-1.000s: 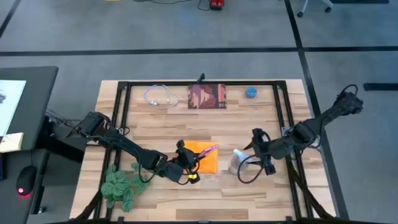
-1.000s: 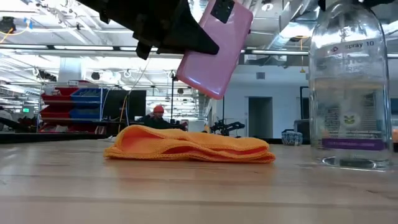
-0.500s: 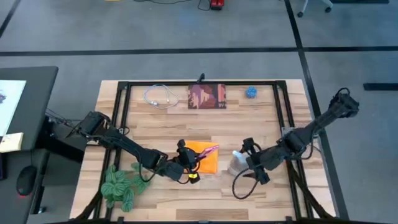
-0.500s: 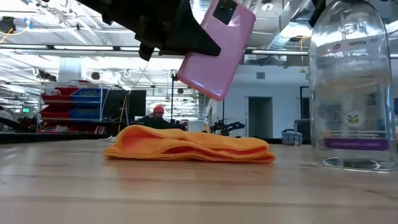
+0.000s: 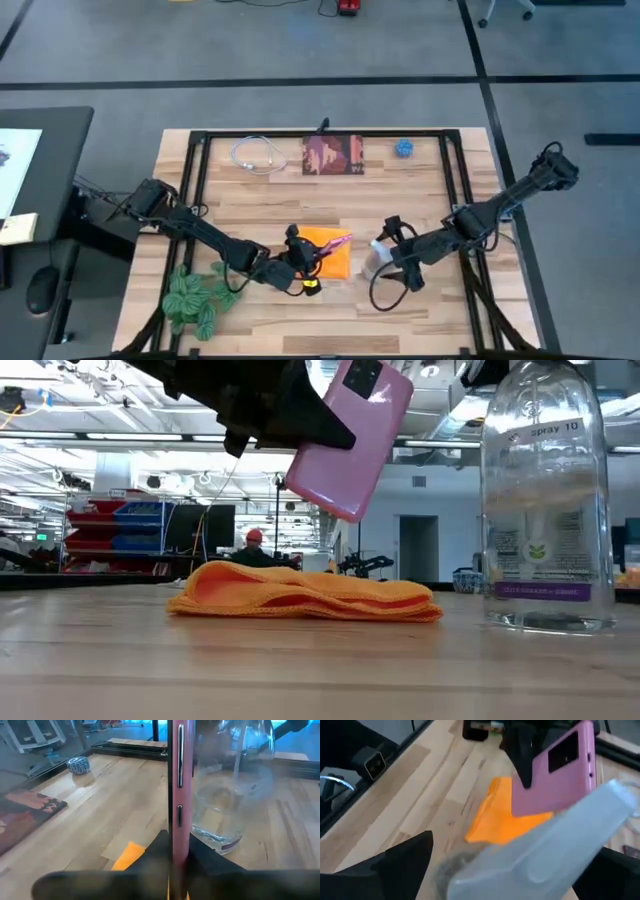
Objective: Apply microfiber cloth
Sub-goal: Spray the back of the pink cellphone with the spray bottle
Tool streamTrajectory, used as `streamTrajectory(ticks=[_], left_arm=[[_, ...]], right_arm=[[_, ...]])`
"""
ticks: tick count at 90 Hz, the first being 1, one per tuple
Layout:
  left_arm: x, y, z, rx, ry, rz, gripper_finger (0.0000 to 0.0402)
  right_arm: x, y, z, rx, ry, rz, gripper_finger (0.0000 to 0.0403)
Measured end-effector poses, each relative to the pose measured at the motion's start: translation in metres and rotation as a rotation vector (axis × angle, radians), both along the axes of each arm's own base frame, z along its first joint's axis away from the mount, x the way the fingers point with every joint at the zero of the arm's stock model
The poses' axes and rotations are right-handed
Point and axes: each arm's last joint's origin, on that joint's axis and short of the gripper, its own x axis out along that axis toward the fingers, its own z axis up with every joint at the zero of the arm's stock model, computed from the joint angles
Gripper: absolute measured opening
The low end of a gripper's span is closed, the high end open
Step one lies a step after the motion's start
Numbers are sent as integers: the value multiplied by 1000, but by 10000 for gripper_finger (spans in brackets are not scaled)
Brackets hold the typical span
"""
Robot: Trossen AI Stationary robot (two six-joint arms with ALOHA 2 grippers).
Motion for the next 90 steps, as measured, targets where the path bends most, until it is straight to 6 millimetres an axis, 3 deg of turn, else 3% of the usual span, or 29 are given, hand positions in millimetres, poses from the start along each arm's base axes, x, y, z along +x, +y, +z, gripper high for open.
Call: streamTrajectory(ticks=[16,44,57,90], left_arm=[[1,0,2,-5,-19,1,10],[4,-1,20,-39,-219,115,5],[0,-4,20,-14,-232,197,4],[-1,-6,20,-9,-227,198,3]], right_arm=[[1,1,0,-14,-7,38,392],[12,9,-5,14,-29,79,388],[12,10,-3,39,-40,77,377],[13,12,-2,68,-50,84,342]])
